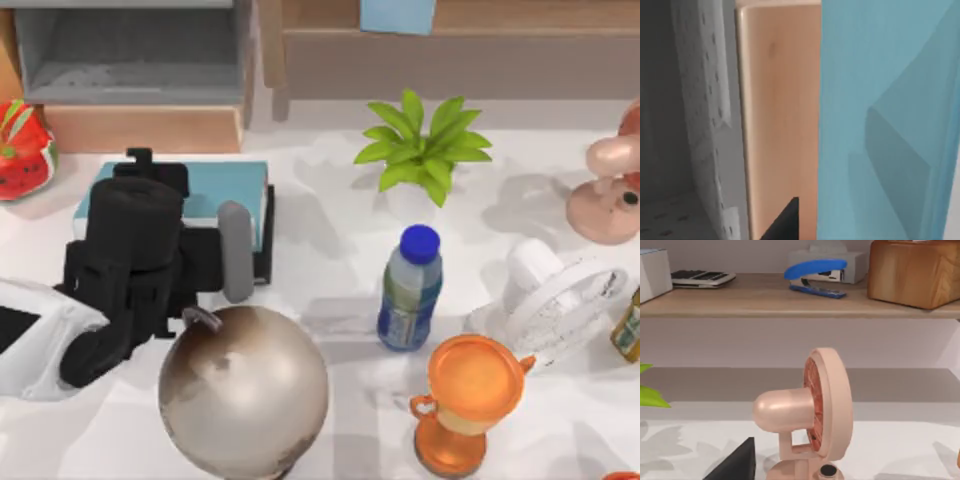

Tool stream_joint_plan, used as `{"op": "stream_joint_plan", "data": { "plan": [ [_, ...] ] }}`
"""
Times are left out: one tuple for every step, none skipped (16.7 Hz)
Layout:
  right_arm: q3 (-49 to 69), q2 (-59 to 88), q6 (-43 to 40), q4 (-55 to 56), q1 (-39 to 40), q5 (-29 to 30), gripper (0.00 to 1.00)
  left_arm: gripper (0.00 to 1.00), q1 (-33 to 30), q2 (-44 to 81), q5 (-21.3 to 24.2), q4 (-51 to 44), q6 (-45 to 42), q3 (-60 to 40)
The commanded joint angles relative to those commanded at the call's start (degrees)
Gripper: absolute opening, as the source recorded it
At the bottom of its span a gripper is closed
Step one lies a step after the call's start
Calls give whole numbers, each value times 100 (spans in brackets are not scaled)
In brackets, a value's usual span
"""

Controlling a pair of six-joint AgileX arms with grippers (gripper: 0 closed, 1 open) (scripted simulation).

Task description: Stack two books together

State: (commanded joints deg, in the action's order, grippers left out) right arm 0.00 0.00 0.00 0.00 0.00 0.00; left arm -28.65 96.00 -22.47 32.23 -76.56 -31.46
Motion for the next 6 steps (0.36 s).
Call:
{"op": "stream_joint_plan", "data": {
  "plan": [
    [0,0,0,0,0,0,100,100,0,0,0,0,0,0],
    [0,0,0,0,0,0,100,100,0,0,0,0,0,0],
    [0,0,0,0,0,0,100,100,0,0,0,0,0,0],
    [0,0,0,0,0,0,100,100,0,0,0,0,0,0],
    [0,0,0,0,0,0,100,100,0,0,0,0,0,0],
    [0,0,0,0,0,0,100,100,0,0,0,0,0,0]
  ]
}}
